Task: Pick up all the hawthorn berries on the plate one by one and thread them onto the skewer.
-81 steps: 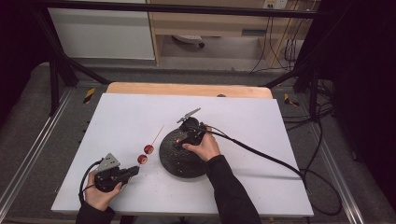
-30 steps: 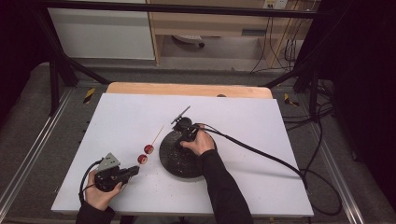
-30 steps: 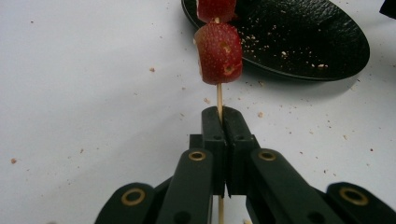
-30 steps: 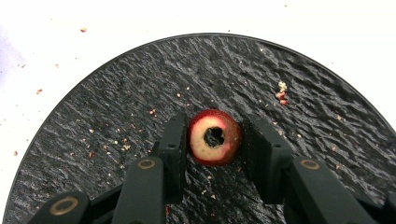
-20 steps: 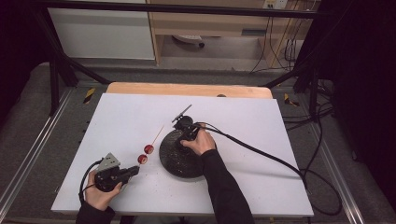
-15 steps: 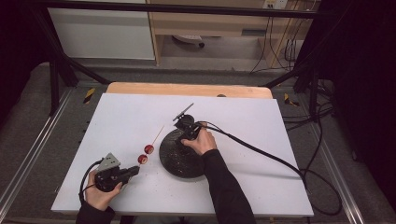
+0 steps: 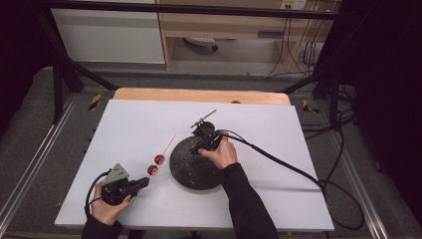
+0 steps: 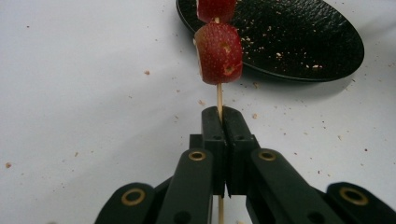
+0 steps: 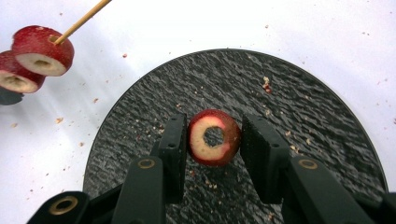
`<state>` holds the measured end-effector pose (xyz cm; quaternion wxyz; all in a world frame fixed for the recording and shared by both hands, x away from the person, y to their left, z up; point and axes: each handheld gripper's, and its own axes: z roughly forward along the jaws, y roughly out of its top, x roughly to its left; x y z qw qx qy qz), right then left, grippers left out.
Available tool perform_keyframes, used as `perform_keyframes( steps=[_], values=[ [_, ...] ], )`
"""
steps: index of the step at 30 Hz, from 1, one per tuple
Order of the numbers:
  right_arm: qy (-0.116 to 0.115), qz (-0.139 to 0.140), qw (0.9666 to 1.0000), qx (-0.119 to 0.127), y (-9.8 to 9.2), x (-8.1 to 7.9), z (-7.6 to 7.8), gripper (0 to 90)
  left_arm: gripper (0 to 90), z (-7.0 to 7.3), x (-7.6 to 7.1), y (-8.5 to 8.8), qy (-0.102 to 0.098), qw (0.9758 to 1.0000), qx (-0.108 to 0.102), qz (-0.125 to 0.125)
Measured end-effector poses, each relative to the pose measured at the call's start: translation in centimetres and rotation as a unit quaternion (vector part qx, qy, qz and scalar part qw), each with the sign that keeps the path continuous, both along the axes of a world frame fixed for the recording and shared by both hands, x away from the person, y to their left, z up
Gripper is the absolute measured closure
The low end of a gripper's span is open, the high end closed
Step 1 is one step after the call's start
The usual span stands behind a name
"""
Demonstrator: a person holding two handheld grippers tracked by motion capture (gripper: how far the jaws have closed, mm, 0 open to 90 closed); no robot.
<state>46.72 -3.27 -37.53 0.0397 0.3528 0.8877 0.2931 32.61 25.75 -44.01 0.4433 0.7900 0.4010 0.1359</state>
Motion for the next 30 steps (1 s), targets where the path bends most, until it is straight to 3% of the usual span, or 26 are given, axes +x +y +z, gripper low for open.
perform_keyframes(
  steps=[8, 15, 21, 30],
  values=[
    [-0.005, -0.017, 0.9989, 0.044, -2.2, -1.0, -0.4, 62.5, 88.4, 0.1, -0.1, -0.2, -0.002, 1.0000, 0.001, -0.003],
    [-0.019, -0.032, 0.9938, 0.104, -4.1, -2.5, -1.0, 62.5, 88.4, 0.1, -0.2, -0.5, -0.003, 1.0000, 0.002, -0.007],
    [-0.032, -0.054, 0.9862, 0.153, -5.5, -3.8, -1.6, 62.5, 88.4, 0.1, -0.3, -0.8, -0.004, 0.9999, 0.003, -0.009],
    [-0.043, -0.088, 0.9673, 0.234, -6.7, -5.1, -2.5, 62.6, 88.4, 0.2, -0.4, -1.3, -0.005, 0.9999, 0.003, -0.014]
  ],
)
